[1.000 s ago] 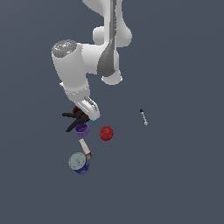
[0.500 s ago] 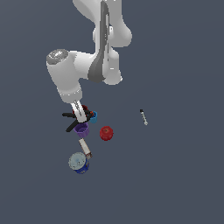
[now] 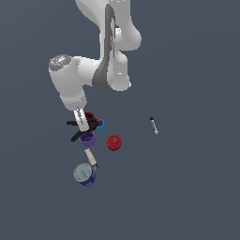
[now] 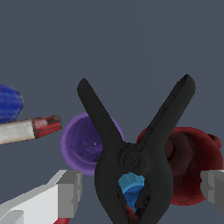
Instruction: Pick up a designated object from a clutter of objects.
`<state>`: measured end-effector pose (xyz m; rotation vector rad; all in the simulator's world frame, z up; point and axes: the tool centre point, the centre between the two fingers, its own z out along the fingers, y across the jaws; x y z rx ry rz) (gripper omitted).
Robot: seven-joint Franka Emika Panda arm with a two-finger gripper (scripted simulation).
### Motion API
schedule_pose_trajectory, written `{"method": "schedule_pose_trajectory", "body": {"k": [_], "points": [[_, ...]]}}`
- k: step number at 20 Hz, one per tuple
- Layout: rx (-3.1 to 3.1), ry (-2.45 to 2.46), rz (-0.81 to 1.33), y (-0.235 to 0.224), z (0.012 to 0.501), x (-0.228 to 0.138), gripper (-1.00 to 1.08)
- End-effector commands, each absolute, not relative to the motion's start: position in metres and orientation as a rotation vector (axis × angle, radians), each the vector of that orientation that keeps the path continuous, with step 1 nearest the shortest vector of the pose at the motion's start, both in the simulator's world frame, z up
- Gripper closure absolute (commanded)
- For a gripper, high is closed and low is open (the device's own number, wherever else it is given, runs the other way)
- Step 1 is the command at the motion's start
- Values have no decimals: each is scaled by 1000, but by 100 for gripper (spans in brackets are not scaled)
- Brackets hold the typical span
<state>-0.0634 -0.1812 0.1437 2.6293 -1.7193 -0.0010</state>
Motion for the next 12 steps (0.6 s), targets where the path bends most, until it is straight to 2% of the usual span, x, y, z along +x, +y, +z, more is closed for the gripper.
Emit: {"method": "schedule_pose_trajectory", "body": {"k": [1, 12], "points": [[2629, -1719, -1, -181, 142, -63, -92], [2624, -1727, 0, -182, 100, -65, -92]]}}
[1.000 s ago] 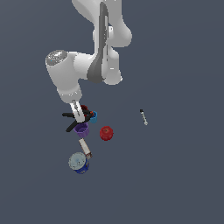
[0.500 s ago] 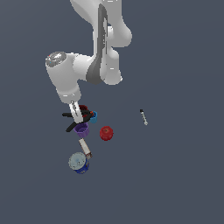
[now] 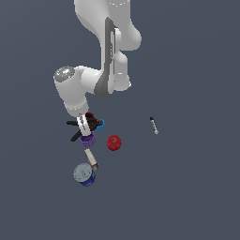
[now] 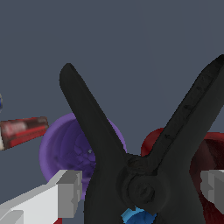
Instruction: Pick up a designated object from a clutter of objects.
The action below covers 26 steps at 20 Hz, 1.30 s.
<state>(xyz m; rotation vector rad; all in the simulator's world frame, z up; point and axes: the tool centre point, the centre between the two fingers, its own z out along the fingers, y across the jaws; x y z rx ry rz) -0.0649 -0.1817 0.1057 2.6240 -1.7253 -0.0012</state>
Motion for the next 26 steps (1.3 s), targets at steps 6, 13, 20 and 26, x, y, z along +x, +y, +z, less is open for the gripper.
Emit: {"method": "schedule_pose_trajectory", "body": {"k": [6, 13, 20, 26], "points": [[2623, -1727, 0, -182, 93, -65, 108], [2623, -1727, 0, -182, 93, -65, 108], [2626, -1727, 4, -180, 98, -64, 108], [2626, -1727, 4, -175, 116, -68, 108]]}}
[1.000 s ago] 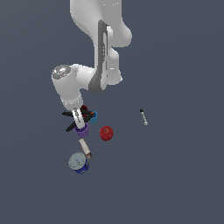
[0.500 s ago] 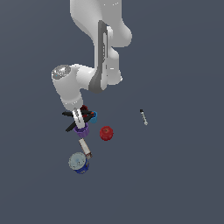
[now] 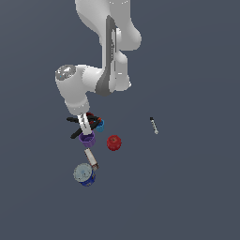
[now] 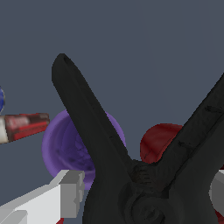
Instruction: Pick up a designated object from a clutter of objects.
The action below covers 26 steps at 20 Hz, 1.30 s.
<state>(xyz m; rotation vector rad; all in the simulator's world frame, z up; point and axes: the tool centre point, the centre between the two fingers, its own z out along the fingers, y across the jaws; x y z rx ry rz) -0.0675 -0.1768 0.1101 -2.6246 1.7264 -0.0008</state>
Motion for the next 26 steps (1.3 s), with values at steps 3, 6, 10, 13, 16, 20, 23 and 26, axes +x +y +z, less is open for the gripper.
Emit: {"method": "schedule_pose_trajectory", "body": {"k": [3, 6, 10, 13, 16, 20, 23, 26], "points": [[-2624, 1727, -3, -172, 131, -71, 108], [-2624, 1727, -3, -167, 150, -75, 108], [-2624, 1729, -4, -159, 181, -82, 108], [-2625, 1730, -4, -152, 208, -87, 108], [-2626, 1731, -4, -145, 237, -93, 108], [-2626, 1731, -4, -136, 274, -100, 108], [-2626, 1731, -4, -129, 299, -104, 108], [-2626, 1731, -3, -124, 320, -107, 108]]}}
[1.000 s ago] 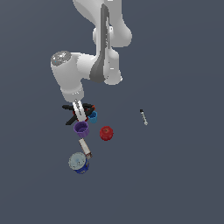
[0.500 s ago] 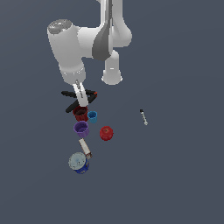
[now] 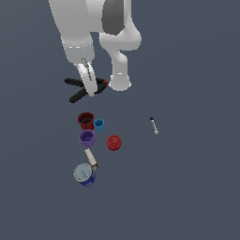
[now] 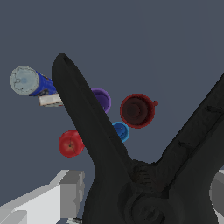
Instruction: Pick up a designated object from a clutter of objects.
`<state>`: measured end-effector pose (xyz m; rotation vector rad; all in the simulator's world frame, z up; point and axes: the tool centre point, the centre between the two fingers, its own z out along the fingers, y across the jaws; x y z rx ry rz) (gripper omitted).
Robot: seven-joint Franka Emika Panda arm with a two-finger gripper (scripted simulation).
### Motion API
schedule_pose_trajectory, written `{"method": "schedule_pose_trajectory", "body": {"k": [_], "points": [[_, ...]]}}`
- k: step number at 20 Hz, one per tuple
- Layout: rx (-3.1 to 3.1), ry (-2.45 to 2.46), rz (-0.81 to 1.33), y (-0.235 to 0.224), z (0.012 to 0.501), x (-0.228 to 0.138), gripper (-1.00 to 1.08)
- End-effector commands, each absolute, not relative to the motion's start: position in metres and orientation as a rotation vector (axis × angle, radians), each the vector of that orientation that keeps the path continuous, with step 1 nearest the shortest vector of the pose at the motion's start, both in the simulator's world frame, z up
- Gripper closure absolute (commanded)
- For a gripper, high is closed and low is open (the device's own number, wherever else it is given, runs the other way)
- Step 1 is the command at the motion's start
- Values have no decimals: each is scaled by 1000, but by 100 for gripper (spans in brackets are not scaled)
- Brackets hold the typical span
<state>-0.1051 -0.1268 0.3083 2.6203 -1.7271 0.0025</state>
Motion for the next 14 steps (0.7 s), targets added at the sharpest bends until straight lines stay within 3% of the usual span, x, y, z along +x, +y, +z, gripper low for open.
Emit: {"method": "schedule_pose_trajectory", "body": {"k": [1, 14], "points": [[2621, -1727, 3, -122, 326, -108, 108], [2624, -1727, 0, -112, 366, -112, 108]]}}
